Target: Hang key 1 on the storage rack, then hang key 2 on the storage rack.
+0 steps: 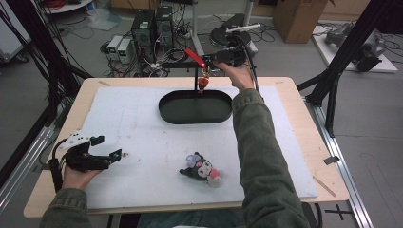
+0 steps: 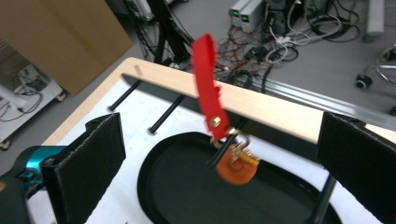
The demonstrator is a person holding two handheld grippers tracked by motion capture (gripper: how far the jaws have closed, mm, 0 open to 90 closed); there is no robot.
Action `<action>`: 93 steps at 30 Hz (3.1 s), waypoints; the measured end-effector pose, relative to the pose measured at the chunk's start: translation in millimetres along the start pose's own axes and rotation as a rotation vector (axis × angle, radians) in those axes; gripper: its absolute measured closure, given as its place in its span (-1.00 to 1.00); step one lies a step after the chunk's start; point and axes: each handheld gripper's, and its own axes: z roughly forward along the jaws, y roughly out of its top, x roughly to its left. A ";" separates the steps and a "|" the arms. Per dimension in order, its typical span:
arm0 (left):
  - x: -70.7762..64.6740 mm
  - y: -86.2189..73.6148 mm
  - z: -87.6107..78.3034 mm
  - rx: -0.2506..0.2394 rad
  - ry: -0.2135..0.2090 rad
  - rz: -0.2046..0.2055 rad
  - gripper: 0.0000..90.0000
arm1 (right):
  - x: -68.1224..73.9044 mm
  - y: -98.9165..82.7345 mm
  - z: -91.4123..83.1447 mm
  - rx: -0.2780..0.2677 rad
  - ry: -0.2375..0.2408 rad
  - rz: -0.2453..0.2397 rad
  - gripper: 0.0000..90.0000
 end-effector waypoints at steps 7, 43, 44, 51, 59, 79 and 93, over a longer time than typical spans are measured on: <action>-0.9 0.2 -0.5 -0.005 0.002 0.000 -0.89 | 7.4 -24.1 -12.8 0.005 0.021 -0.035 -0.98; -2.2 0.7 -2.1 0.000 0.005 0.005 -0.89 | 55.2 -121.7 -48.7 0.149 0.038 -0.182 -0.98; -2.2 0.7 -2.1 0.000 0.005 0.005 -0.89 | 56.7 -125.1 -48.8 0.153 0.037 -0.189 -0.98; -1.3 0.3 -2.2 0.003 0.008 0.003 -0.89 | 62.4 -146.8 -47.3 0.181 0.062 -0.212 -0.98; -2.4 -0.1 -1.2 0.014 0.005 0.007 -0.89 | 56.6 -165.8 -43.5 0.206 0.077 -0.190 -0.98; -2.0 -0.4 -2.4 0.012 0.012 0.006 -0.89 | 62.4 -213.6 -33.8 0.298 0.130 -0.159 -0.98; -2.6 -0.7 -1.9 0.023 0.014 0.004 -0.89 | 75.1 -243.0 -31.5 0.337 0.178 -0.157 -0.98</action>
